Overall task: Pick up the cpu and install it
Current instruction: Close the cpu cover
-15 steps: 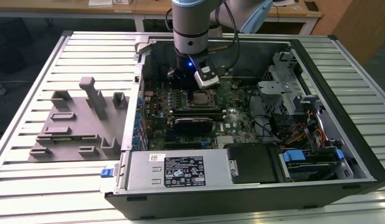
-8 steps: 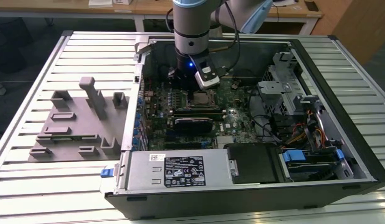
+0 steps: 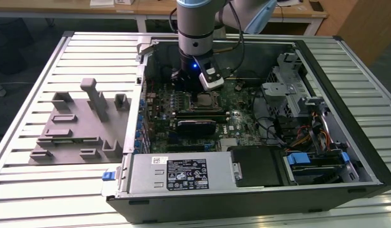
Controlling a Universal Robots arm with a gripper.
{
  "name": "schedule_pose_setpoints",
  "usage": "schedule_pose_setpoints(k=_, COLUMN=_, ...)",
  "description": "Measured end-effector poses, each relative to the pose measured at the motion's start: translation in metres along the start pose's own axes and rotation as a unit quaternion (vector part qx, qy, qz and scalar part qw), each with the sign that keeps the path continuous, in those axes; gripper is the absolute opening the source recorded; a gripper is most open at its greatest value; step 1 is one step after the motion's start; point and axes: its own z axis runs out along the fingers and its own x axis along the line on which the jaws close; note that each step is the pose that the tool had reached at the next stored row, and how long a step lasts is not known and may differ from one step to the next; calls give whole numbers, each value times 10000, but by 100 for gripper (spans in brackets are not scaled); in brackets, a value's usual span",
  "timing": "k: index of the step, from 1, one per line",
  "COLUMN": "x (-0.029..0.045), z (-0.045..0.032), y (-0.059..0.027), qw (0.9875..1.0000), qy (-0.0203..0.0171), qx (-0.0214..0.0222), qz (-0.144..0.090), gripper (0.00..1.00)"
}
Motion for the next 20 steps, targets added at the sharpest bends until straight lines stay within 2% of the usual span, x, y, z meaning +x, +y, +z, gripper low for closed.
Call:
schedule_pose_setpoints(k=6, x=-2, z=-52, y=1, qw=10000, qy=0, qx=0, qz=-1, gripper=11)
schedule_pose_setpoints(k=14, x=-5, z=-193, y=4, qw=10000, qy=-7, qx=-1, qz=-1, gripper=11)
schedule_pose_setpoints(k=20, x=-6, z=-205, y=4, qw=10000, qy=-8, qx=-2, qz=-1, gripper=11)
